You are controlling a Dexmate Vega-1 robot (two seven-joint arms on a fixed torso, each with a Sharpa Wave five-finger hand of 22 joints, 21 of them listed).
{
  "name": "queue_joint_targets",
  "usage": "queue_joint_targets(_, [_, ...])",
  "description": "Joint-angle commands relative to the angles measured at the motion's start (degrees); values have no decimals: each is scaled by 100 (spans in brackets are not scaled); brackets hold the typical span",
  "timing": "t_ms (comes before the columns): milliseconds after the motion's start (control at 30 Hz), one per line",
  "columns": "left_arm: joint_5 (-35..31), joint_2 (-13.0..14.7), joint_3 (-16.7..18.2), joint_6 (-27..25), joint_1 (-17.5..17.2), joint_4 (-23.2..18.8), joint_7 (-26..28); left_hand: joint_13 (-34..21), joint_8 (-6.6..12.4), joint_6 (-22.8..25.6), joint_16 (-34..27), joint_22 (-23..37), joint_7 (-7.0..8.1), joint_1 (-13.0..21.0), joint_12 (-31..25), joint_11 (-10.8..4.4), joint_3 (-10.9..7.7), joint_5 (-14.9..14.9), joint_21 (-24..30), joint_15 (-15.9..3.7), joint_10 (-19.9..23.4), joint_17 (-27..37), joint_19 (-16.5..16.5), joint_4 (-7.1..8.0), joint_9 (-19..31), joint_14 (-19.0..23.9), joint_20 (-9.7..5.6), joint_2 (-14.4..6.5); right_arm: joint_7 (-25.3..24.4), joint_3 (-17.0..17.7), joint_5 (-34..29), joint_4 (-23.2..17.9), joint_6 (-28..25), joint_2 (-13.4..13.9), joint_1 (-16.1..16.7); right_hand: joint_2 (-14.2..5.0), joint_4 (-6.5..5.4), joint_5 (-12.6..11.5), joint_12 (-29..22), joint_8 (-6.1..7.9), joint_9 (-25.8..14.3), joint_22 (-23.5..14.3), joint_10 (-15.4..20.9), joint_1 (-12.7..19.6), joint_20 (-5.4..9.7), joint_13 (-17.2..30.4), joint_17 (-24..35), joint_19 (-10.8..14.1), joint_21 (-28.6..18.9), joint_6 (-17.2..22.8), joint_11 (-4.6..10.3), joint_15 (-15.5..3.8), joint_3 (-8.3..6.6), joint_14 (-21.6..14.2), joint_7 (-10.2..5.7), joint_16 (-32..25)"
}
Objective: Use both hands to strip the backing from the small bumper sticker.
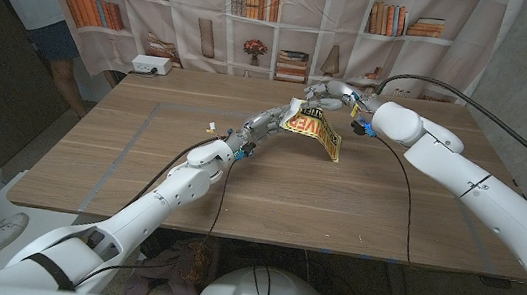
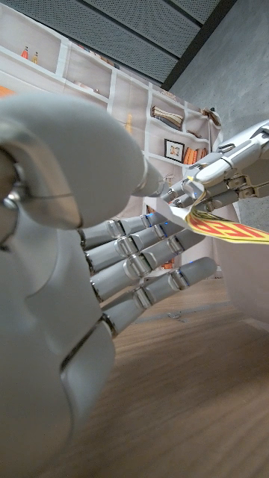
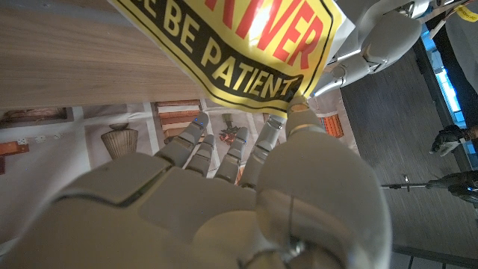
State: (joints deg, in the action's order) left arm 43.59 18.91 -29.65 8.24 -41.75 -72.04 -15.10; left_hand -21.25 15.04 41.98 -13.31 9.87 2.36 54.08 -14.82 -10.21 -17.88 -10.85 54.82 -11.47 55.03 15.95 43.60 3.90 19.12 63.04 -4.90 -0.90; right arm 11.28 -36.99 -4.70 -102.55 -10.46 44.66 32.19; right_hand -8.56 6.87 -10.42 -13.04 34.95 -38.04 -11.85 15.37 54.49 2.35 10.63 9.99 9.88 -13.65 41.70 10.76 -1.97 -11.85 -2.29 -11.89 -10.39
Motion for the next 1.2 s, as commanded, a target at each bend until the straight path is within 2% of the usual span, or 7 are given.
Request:
queue_joint_targets(33, [-3,-16,0,-18,31,45,-29,0,-17,64,-46,-5,-2,-25,8,30,-31,-45,-32,-152,32,5,73,42,4,53,-537,-27,55,-22,12,27,65,3,-35,-43,-3,-53,13,13,-26,-21,36,0,667,19,9,35,-29,-16,43,-921,20,-67,-3,-27])
queue_joint_targets(900, [-92,-84,-91,-87,193,197,-119,9,-55,158,-77,-7,3,-19,-6,-17,-133,-70,-148,-165,85,-10,186,79,-39,97,-554,-84,174,31,94,66,504,-11,-35,-54,-8,-58,22,-9,-65,-23,46,5,673,18,9,45,-45,-24,87,-955,46,-89,-42,-21])
queue_joint_targets(1067, [-185,-89,-124,-23,243,250,-122,8,19,551,-109,3,-23,413,-39,-70,-481,-72,-270,-179,201,-19,324,-179,-67,154,-565,-230,184,39,97,76,538,-16,-32,-56,-9,-60,27,-10,-78,-23,39,7,672,18,9,46,-48,-32,96,-959,49,-96,-33,-22])
queue_joint_targets(1100, [-190,-90,-139,4,279,310,-215,-14,63,649,-146,12,35,689,-71,-86,-687,-52,-316,-186,300,-6,349,-377,-30,226,-562,-318,191,38,93,77,538,-15,-35,-57,-9,-60,28,-8,-82,-23,37,7,671,18,9,46,-48,-29,98,-961,50,-94,-40,-21])
queue_joint_targets(1133, [-191,-87,-127,-64,240,215,-79,-27,70,649,-158,18,31,783,-71,-116,-756,-40,-324,-190,301,-1,357,-454,-13,256,-572,-340,184,40,88,76,536,-17,-32,-57,-9,-60,29,-9,-88,-23,35,8,670,17,9,46,-48,-35,99,-963,51,-93,-38,-20])
queue_joint_targets(1167, [-179,-82,-130,-100,253,223,-97,-52,106,701,-158,26,56,966,-70,-102,-875,-20,-327,-199,303,3,375,-609,20,257,-578,-368,186,44,95,79,536,-19,-30,-57,-9,-60,29,-9,-89,-23,36,8,671,17,9,45,-48,-31,100,-963,52,-94,-41,-20])
queue_joint_targets(1200, [-187,-110,-125,-26,253,271,-112,-65,114,719,-165,31,30,1014,-83,-103,-915,-9,-324,-194,334,8,384,-654,27,274,-572,-384,186,47,95,79,532,-19,-30,-58,-9,-61,30,-9,-88,-23,35,9,671,17,9,44,-49,-28,100,-964,52,-94,-40,-19])
